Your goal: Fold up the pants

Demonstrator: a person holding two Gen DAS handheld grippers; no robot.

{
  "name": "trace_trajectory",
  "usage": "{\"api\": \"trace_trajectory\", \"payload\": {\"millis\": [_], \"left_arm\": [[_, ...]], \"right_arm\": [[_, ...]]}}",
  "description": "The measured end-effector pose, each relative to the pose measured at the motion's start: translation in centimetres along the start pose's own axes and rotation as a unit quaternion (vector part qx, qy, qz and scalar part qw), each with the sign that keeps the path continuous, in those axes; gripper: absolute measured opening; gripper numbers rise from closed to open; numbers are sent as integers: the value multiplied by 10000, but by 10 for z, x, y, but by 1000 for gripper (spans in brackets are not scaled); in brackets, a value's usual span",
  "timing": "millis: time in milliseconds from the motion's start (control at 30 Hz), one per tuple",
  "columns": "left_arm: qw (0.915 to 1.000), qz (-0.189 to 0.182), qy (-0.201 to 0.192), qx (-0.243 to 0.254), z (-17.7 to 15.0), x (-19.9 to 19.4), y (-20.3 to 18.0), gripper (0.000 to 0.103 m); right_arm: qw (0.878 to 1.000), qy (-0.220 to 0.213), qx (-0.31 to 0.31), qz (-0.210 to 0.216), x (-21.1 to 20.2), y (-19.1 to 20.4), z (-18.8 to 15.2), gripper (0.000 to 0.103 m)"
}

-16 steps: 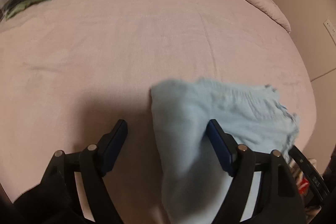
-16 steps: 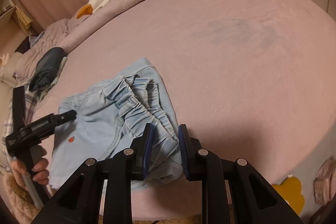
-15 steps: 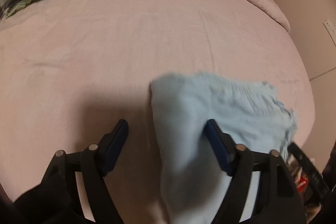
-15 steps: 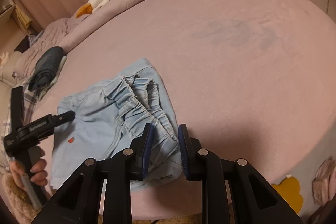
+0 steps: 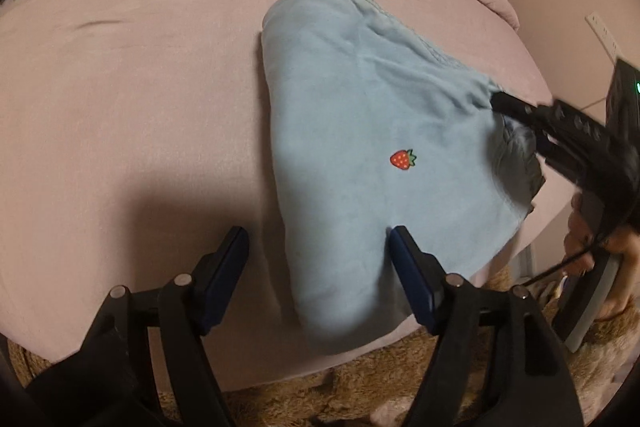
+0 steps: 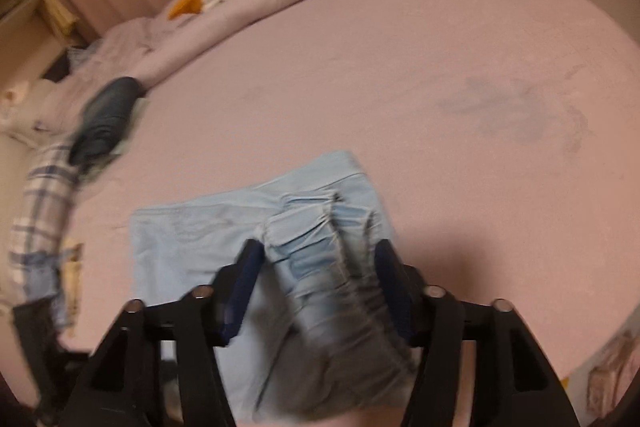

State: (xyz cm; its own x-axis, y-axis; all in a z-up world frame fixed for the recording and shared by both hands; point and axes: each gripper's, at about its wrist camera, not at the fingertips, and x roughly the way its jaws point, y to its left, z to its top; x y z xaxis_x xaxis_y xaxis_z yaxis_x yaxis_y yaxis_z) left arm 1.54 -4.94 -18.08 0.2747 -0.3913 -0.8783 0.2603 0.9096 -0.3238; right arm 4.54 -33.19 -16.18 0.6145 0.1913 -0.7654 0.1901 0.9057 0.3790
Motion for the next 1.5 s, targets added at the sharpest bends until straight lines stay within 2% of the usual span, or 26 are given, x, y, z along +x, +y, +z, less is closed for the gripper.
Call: {"api": "trace_trajectory", "payload": {"millis": [167, 567, 833, 933, 1033, 1167, 1233, 1367, 1500], "left_arm": [[9994, 241, -174, 175, -8, 3, -5, 75], [9992, 291, -244, 128, -13, 3, -2, 76], [9991, 307, -240, 141, -10, 5, -2, 75], [9992, 296, -231, 132, -9, 6, -3, 76], [9993, 272, -209, 126, -8, 6, -2, 76], [9994, 261, -209, 129, -8, 7, -1, 77], [9994, 255, -196, 145, -8, 7, -1, 78], [9995, 230, -166, 147, -7, 7, 0, 79], [9995, 195, -142, 190, -6, 8, 0, 79]], "right_arm": [[9996, -31, 77, -262, 9, -3, -1, 41], [9998, -51, 154, -106, 15, -12, -4, 42], [9994, -45, -184, -295, -8, -3, -11, 43], [9985, -52, -278, -459, -18, -2, -16, 51], [9979, -43, -309, -568, -26, -4, -23, 52], [9976, 168, -355, -564, -20, -4, -37, 52], [9968, 143, -384, -681, -13, -4, -43, 52], [9979, 63, -191, -614, -9, -12, -48, 52], [9970, 0, -293, -717, -6, -12, -52, 54]]}}
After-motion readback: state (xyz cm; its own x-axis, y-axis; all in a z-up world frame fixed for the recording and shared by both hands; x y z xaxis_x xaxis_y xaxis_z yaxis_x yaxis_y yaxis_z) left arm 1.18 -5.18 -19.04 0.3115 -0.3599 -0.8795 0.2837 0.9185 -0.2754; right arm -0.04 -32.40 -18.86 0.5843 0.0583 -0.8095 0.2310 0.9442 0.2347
